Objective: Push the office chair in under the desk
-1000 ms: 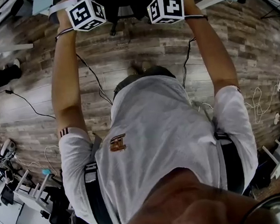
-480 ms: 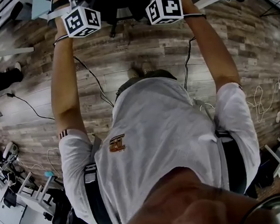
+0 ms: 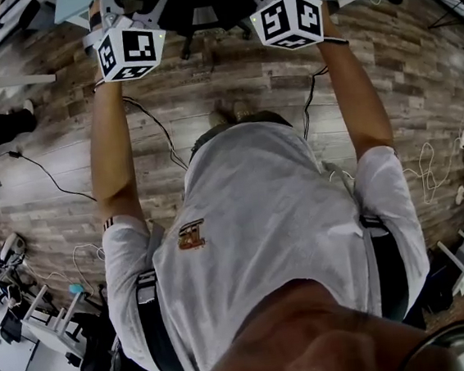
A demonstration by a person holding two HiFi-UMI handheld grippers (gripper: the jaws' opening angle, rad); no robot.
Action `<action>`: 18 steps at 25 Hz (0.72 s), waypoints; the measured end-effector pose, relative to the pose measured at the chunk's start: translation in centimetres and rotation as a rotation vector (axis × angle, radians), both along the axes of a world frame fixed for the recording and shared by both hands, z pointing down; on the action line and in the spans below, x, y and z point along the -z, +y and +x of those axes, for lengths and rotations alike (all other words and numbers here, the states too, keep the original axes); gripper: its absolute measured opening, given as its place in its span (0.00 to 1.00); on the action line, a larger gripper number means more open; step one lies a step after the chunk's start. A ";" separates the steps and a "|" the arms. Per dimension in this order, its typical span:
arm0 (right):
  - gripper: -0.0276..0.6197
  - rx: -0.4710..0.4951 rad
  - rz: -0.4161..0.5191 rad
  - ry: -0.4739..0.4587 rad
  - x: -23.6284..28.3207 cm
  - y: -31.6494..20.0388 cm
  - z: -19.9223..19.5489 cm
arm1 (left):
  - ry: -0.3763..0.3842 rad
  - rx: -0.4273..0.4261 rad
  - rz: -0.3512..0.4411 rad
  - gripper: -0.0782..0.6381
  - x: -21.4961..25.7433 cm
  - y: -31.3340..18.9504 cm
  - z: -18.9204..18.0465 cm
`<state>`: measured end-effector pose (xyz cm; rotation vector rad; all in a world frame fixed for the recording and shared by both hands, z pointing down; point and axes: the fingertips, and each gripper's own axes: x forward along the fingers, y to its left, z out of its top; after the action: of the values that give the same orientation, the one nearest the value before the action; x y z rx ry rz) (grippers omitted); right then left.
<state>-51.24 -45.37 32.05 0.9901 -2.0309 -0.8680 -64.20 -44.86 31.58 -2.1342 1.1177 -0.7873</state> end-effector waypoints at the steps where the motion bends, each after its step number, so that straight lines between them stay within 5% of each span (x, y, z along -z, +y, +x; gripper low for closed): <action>1: 0.44 0.010 -0.031 -0.086 0.9 0.9 0.0 | 0.083 -0.014 -0.018 0.59 0.8 0.9 0.2; 7: 0.43 0.171 -0.218 -0.598 5.7 6.9 -1.2 | 0.629 -0.183 -0.158 0.58 5.6 7.2 3.3; 9: 0.32 0.225 -0.244 -0.724 6.7 8.9 -1.0 | 0.748 -0.231 -0.188 0.51 6.6 9.2 4.5; 12: 0.23 0.284 -0.268 -0.840 7.4 11.1 -1.2 | 0.846 -0.258 -0.193 0.40 7.0 11.0 5.6; 18: 0.13 0.359 -0.311 -1.000 7.4 13.2 -2.1 | 0.899 -0.234 -0.178 0.18 7.1 12.2 6.2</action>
<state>-53.30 -32.20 24.62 0.9865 -3.1334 -0.1581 -58.00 -32.62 24.51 -2.7941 1.1836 0.2494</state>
